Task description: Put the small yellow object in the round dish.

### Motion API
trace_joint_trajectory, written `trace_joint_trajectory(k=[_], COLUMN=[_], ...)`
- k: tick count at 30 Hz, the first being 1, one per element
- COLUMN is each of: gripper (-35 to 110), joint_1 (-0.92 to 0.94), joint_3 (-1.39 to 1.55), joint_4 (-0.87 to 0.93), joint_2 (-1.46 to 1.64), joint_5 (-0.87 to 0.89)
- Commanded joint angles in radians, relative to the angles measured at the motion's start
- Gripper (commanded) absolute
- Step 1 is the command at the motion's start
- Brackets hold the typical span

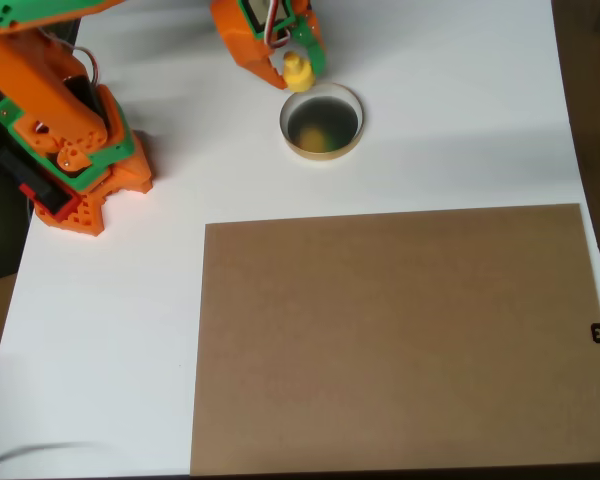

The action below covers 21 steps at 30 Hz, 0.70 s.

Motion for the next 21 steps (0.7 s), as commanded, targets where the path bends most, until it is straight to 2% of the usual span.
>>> trace_joint_trajectory(k=[1, 7, 21], gripper=[0, 0, 15], joint_1=[-0.014, 0.037, 0.11], joint_3=[0.031, 0.089, 0.101], joint_4=[-0.048, -0.11, -0.138], joint_2=[0.034, 0.043, 0.038], joint_5=[0.003, -0.025, -0.078])
